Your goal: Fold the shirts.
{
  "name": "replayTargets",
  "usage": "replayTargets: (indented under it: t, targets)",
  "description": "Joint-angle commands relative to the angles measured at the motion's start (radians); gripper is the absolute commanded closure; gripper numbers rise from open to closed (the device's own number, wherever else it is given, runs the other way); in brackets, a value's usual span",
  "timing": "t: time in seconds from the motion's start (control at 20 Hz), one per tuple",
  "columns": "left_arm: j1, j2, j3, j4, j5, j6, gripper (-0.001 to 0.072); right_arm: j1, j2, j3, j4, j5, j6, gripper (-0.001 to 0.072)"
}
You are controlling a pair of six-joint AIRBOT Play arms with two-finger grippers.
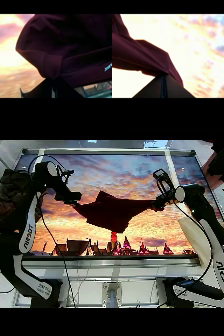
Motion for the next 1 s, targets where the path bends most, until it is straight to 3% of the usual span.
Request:
replayTargets:
  t: [0.0,0.2,0.45,0.75,0.95]
  targets:
    - [-0.010,0.002,-0.030,-0.044,0.133,-0.011,0.0697,-0.001,-0.003,0.001,0.118,-0.166,-0.005,0.0686]
    - [-0.010,0.011,0.011,-0.179,0.226,0.002,0.0697,0.010,-0.004,0.085,0.108,-0.164,-0.030,0.0686]
    - [-0.011,0.031,0.330,-0.275,0.201,0.021,0.0698,0.010,-0.004,0.348,0.110,-0.093,-0.035,0.0687]
    - [-0.019,0.334,0.335,-0.323,0.273,0.087,0.0698,0.011,-0.004,0.695,0.183,0.032,-0.122,0.0687]
    - [-0.048,0.505,0.304,-0.293,0.254,0.131,0.0698,0.011,-0.003,0.849,0.355,-0.043,-0.177,0.0687]
